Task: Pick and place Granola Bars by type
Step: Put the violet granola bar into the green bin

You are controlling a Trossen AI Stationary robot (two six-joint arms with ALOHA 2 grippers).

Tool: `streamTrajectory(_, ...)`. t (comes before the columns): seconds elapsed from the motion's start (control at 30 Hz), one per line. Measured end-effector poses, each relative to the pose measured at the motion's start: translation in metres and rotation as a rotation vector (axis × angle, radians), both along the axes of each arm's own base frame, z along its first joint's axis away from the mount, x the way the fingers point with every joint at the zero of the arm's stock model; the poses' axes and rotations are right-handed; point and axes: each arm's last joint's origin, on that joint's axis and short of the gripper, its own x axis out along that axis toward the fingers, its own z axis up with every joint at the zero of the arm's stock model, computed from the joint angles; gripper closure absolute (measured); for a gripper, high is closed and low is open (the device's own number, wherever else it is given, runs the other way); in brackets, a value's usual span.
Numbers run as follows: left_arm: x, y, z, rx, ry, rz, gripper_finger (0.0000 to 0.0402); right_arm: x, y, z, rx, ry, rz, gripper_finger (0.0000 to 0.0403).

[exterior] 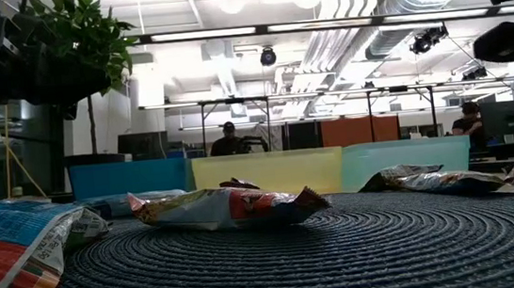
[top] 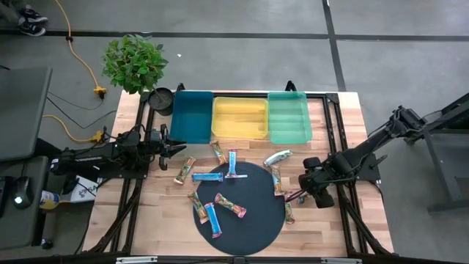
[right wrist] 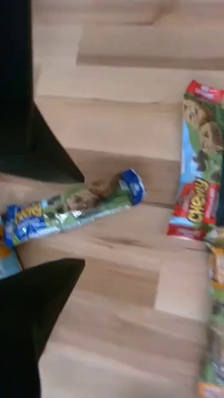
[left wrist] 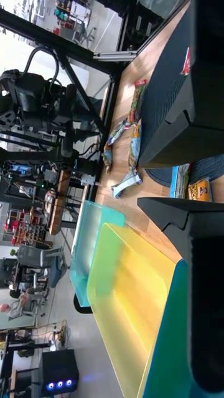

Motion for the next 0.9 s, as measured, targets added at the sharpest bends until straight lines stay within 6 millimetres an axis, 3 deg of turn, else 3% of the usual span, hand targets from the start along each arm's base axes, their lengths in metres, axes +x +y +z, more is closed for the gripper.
streamTrajectory(0.13, 0.0, 0.0, 0.0, 0.0, 0.0, 0.0, 0.0319, -0.004, 0.003, -0.006, -0.03, -0.012, 0.112, 0.0159)
streamTrajectory(0.3, 0.0, 0.0, 0.0, 0.0, 0.0, 0.0, 0.0319, -0.018, 0.01, -0.026, 0.0, 0.051, 0.213, 0.0151)
streamTrajectory(0.47, 0.0, 0.0, 0.0, 0.0, 0.0, 0.0, 0.0319, -0.022, 0.014, -0.029, -0.016, 0.042, 0.154, 0.0151)
streamTrajectory(0.63, 0.0, 0.0, 0.0, 0.0, 0.0, 0.0, 0.0319, -0.022, 0.022, -0.043, 0.08, -0.025, 0.182, 0.0151)
streamTrajectory(0.9, 0.0, 0.0, 0.0, 0.0, 0.0, -0.001, 0.0319, -0.029, 0.015, -0.065, -0.04, -0.006, 0.115, 0.0151)
